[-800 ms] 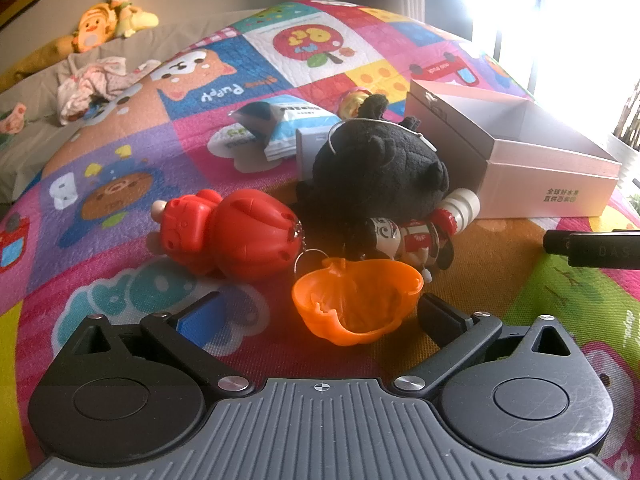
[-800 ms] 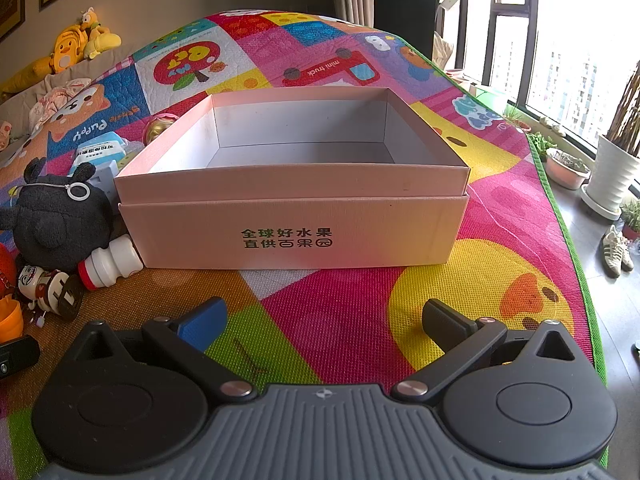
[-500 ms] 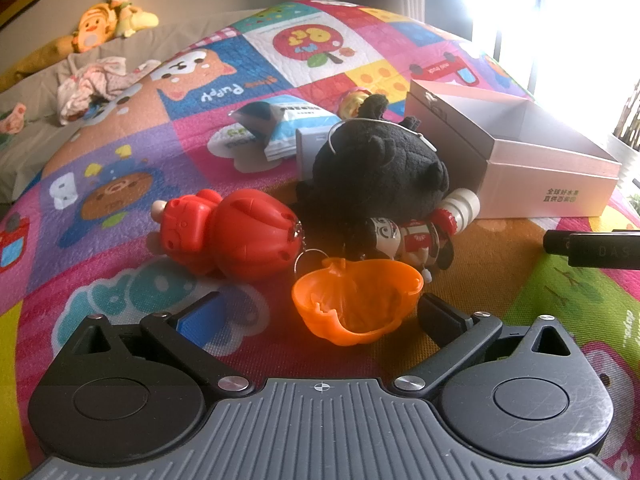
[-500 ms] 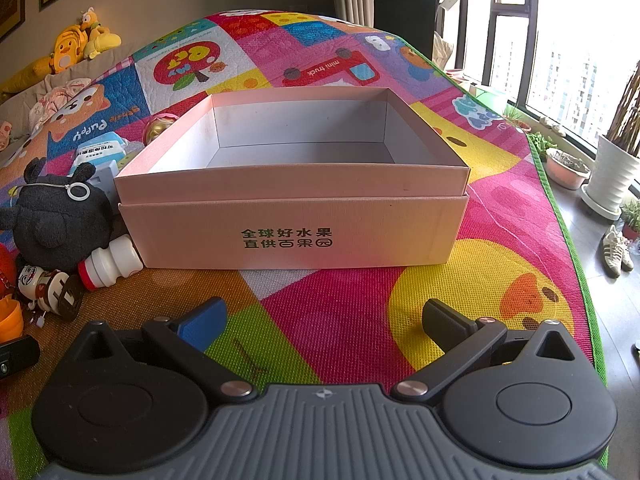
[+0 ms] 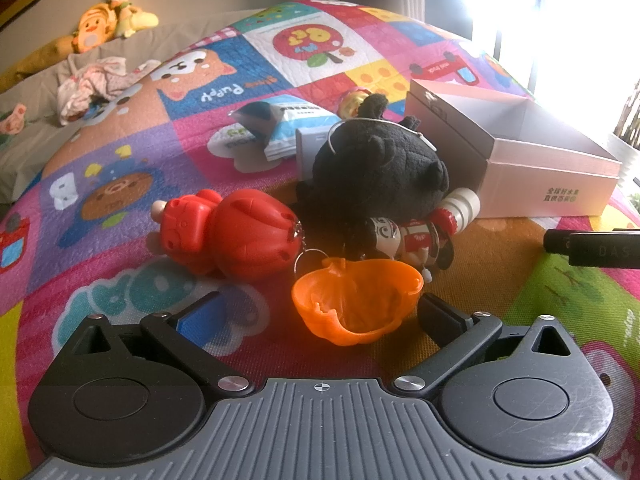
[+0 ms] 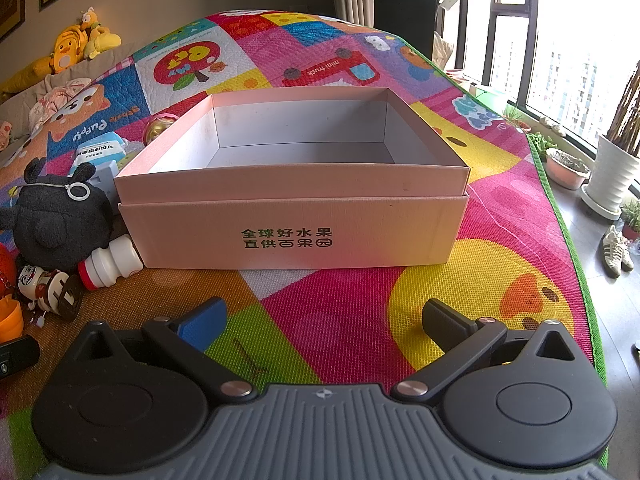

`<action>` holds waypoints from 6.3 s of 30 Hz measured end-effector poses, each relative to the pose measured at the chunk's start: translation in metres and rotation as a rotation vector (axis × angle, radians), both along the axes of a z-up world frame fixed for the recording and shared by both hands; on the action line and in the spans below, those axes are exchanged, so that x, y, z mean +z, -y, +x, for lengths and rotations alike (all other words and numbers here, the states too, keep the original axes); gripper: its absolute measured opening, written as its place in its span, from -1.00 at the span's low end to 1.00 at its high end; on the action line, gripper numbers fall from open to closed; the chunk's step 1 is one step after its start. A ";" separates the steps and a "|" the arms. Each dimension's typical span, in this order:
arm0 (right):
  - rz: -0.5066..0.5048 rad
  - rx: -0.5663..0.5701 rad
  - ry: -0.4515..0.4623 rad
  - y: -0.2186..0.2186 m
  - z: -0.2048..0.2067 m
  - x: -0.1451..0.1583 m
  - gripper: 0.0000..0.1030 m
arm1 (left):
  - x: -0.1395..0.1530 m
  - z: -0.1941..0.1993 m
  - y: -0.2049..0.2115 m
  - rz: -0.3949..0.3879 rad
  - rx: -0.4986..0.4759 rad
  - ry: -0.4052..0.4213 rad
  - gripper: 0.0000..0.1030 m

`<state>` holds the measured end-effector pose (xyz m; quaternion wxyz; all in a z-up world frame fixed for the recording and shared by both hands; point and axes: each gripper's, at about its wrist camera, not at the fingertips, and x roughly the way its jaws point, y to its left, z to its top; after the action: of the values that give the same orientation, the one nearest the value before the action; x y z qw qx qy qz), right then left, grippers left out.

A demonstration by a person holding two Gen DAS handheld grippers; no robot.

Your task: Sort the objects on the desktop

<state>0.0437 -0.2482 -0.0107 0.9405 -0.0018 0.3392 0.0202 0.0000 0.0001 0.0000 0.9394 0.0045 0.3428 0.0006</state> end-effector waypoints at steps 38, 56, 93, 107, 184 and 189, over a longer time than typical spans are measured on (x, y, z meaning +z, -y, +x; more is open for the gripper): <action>-0.005 0.062 -0.079 -0.001 -0.001 0.008 1.00 | 0.006 0.006 -0.001 -0.021 -0.071 -0.032 1.00; -0.007 0.223 -0.101 -0.008 -0.014 0.014 1.00 | 0.037 0.015 -0.018 0.251 0.099 0.180 1.00; 0.045 0.582 -0.005 -0.096 0.012 0.029 -0.13 | 0.015 -0.040 -0.025 0.002 -0.039 0.112 1.00; 0.088 0.408 0.148 -0.070 0.030 0.093 0.63 | 0.012 -0.038 -0.012 0.081 -0.058 0.082 1.00; 0.040 0.610 0.044 -0.046 -0.062 0.051 -0.10 | 0.031 -0.051 -0.016 -0.033 -0.085 0.056 1.00; 0.084 0.585 0.057 -0.028 -0.083 0.064 -0.10 | 0.034 -0.034 0.008 0.039 -0.121 0.063 0.58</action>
<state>-0.0395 -0.2198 0.0537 0.9031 -0.0614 0.2967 0.3044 -0.0340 -0.0080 0.0337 0.9477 0.0436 0.3123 -0.0494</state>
